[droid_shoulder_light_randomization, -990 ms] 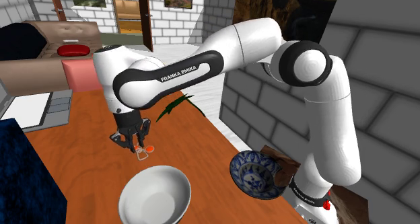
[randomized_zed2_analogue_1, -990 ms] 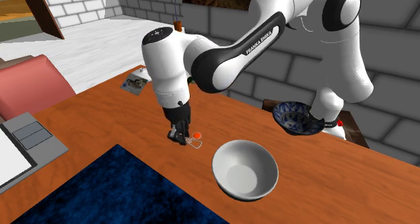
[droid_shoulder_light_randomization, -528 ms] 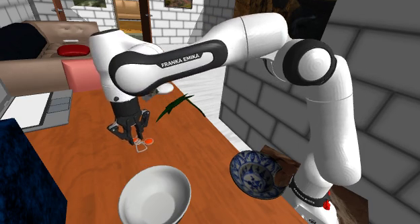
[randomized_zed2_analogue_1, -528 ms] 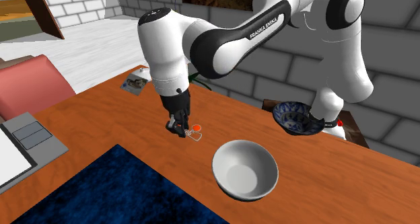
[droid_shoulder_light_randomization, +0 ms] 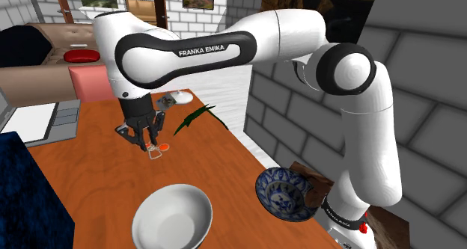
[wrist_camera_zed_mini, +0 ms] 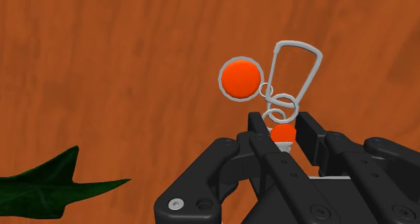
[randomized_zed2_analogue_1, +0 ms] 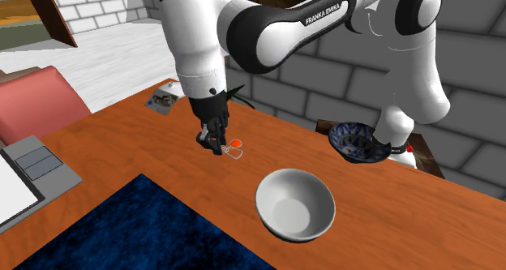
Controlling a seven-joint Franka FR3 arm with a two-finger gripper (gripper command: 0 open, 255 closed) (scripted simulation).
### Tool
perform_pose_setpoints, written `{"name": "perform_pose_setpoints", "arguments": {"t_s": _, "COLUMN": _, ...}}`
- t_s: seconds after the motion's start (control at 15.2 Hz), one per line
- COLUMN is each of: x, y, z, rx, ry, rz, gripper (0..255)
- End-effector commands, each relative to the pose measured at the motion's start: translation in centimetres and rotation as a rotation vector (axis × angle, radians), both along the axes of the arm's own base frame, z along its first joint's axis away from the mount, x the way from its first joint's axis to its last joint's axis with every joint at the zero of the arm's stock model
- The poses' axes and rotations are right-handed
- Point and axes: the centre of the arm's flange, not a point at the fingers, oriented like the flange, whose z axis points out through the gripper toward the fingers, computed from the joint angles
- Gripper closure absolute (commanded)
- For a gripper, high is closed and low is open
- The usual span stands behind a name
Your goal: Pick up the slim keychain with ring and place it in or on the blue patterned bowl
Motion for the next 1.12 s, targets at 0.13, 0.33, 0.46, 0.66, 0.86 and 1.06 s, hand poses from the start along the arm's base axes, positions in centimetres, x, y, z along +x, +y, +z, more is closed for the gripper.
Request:
{"name": "perform_pose_setpoints", "arguments": {"t_s": 0.13, "x": -1.1, "y": -0.6, "z": 1.2, "rx": 0.000, "ry": 0.000, "rz": 0.000, "gripper": 255}}
{"name": "perform_pose_setpoints", "arguments": {"t_s": 0.33, "x": -4.7, "y": -2.4, "z": 1.3, "rx": 0.000, "ry": 0.000, "rz": 0.000, "gripper": 255}}
{"name": "perform_pose_setpoints", "arguments": {"t_s": 0.46, "x": -7.0, "y": -3.6, "z": 1.3, "rx": 0.000, "ry": 0.000, "rz": 0.000, "gripper": 255}}
{"name": "perform_pose_setpoints", "arguments": {"t_s": 0.66, "x": -10.6, "y": -5.4, "z": 1.4, "rx": 0.000, "ry": 0.000, "rz": 0.000, "gripper": 255}}
{"name": "perform_pose_setpoints", "arguments": {"t_s": 0.86, "x": -14.1, "y": -7.2, "z": 1.5, "rx": 0.000, "ry": 0.000, "rz": 0.000, "gripper": 255}}
{"name": "perform_pose_setpoints", "arguments": {"t_s": 1.06, "x": -17.6, "y": -9.0, "z": 1.6, "rx": 0.000, "ry": 0.000, "rz": 0.000, "gripper": 255}}
